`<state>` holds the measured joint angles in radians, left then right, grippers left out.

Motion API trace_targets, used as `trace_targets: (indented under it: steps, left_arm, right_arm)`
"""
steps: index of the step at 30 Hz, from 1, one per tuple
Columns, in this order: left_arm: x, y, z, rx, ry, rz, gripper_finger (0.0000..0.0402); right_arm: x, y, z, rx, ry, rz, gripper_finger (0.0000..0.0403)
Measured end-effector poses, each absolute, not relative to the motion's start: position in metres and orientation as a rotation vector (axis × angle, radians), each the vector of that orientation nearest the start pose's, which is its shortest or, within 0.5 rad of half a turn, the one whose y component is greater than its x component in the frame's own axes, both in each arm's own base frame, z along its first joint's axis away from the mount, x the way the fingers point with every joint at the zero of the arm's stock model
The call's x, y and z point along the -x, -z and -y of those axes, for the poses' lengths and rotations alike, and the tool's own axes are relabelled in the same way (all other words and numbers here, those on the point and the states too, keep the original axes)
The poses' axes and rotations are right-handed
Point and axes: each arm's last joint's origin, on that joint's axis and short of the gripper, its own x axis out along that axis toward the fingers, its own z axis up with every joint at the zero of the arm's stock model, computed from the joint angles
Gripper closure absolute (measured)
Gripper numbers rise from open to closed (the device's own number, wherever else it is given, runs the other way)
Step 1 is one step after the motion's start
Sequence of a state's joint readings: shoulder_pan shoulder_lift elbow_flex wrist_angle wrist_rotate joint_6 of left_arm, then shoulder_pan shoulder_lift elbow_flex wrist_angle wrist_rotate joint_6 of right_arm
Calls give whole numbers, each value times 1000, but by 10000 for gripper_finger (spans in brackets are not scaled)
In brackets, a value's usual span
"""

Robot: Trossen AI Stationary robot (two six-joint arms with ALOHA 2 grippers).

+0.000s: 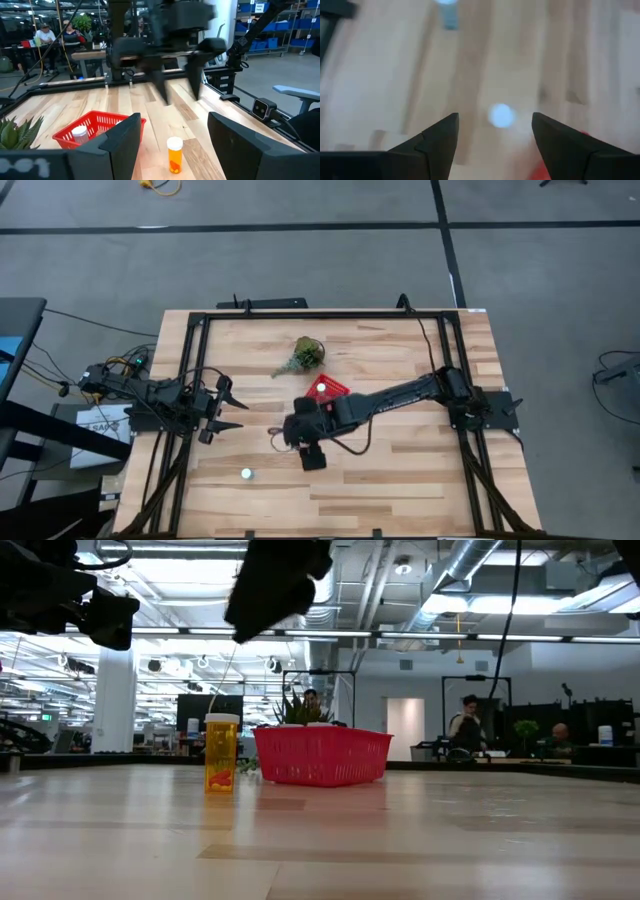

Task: Pick and place pill bottles into a basket
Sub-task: Put the orange pill bottle into the red bin

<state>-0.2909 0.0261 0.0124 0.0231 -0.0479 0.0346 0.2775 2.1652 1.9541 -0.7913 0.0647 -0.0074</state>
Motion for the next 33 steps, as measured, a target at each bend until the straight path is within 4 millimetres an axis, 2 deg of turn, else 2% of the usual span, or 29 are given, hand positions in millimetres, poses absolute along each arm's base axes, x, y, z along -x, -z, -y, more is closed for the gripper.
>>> trace_targets:
  steps: [4,8,12,14,17,21,29,33]
  left_arm:
    - [-95,-168,27,-38,243,14,180]
    - [-95,-168,27,-32,243,14,180]
    - [-95,-168,27,-42,243,14,180]
    - [-95,-168,27,-37,243,14,180]
    - [-95,-168,27,-34,243,13,180]
    - [-95,-168,27,-40,243,15,180]
    - [-95,-168,27,-41,243,15,180]
    - [-95,-168,27,-32,243,14,180]
  right_arm:
    - [-450,-250,-144,200,-243,-975,157]
    - [-450,-249,-142,202,-219,-985,157]
    - [-449,-233,-137,188,-199,-1021,157]
    - [-445,-228,-140,190,-217,-1042,157]
    - [-440,-231,-153,195,-255,-1031,157]
    - [-430,-244,-164,207,-283,-1011,157]
    - [-407,-286,-157,235,-240,-974,157]
    - [-383,-298,-149,247,-236,-947,157]
